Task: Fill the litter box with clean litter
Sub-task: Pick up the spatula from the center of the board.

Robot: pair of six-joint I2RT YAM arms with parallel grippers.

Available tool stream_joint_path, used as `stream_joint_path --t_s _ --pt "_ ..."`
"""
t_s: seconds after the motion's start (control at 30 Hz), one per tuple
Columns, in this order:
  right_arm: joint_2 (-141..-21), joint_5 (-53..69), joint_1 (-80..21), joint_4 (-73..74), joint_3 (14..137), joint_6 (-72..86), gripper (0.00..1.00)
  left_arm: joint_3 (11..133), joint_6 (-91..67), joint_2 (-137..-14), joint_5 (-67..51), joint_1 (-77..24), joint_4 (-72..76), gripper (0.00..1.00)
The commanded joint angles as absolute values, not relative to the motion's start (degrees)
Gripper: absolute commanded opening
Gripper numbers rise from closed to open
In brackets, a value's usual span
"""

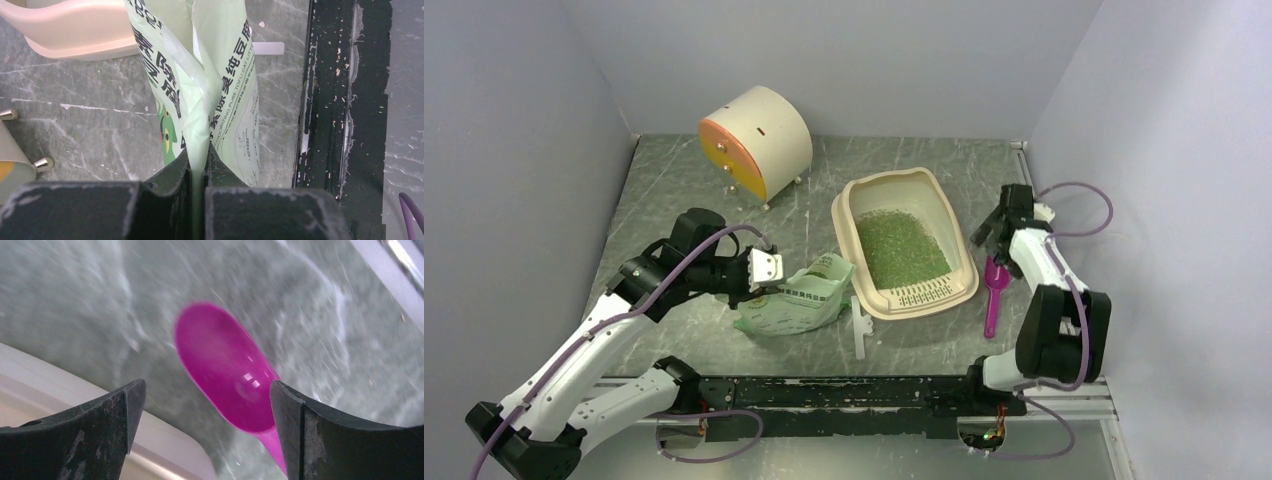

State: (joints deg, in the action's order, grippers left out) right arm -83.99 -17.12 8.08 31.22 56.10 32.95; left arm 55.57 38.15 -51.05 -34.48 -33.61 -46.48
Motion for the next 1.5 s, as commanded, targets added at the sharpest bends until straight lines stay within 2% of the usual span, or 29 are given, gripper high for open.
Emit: stream_joint_path --t_s 0.0,0.17,0.37,0.57,0.77,0.87,1.07,1.2,1.23,1.27,1.37,1.47 --pt "-73.6 -21.1 8.2 34.5 48.2 37.1 0.98 55.8 39.5 -49.3 -40.5 -33.9 -42.6 0.05" --pt "-68.4 -21.2 8.2 35.4 39.7 41.6 0.97 55.8 39.9 -49.1 -41.5 -33.9 -43.3 0.05" --pt "-70.6 -20.5 8.2 32.4 37.4 40.2 0.84 55.3 40.7 -49.5 -40.5 -33.9 -44.6 0.05" --pt "-74.2 -19.9 8.2 29.7 37.8 37.8 0.78 55.3 40.0 -50.1 -40.6 -33.9 -43.8 0.06" --pt "-78.6 -15.1 8.2 26.5 36.3 37.1 0.67 55.8 39.8 -50.6 -40.1 -33.9 -43.7 0.10" --pt "-78.5 -14.7 8.2 26.2 36.4 36.7 0.63 56.2 39.3 -51.0 -39.4 -33.9 -44.6 0.17" --pt "-77.3 -16.2 8.2 24.5 37.3 34.5 0.49 55.7 38.4 -50.8 -39.1 -33.9 -44.6 0.22" --pt "-76.1 -16.8 8.2 24.4 38.8 33.1 0.30 56.1 38.0 -50.1 -38.5 -33.9 -44.2 0.28" --pt "-75.4 -16.9 8.2 24.1 39.0 32.8 0.26 56.1 37.9 -50.0 -38.3 -33.9 -43.9 0.38" --pt "-74.7 -17.1 8.2 23.9 39.1 32.7 0.26 56.0 37.7 -49.8 -38.1 -33.9 -43.7 0.45" --pt "-72.3 -18.4 8.2 24.4 40.2 33.4 0.25 56.2 37.6 -49.6 -38.4 -33.9 -43.3 0.48" --pt "-70.1 -19.5 8.2 25.9 41.8 33.8 0.26 56.5 36.9 -49.8 -38.2 -33.9 -43.0 0.59"
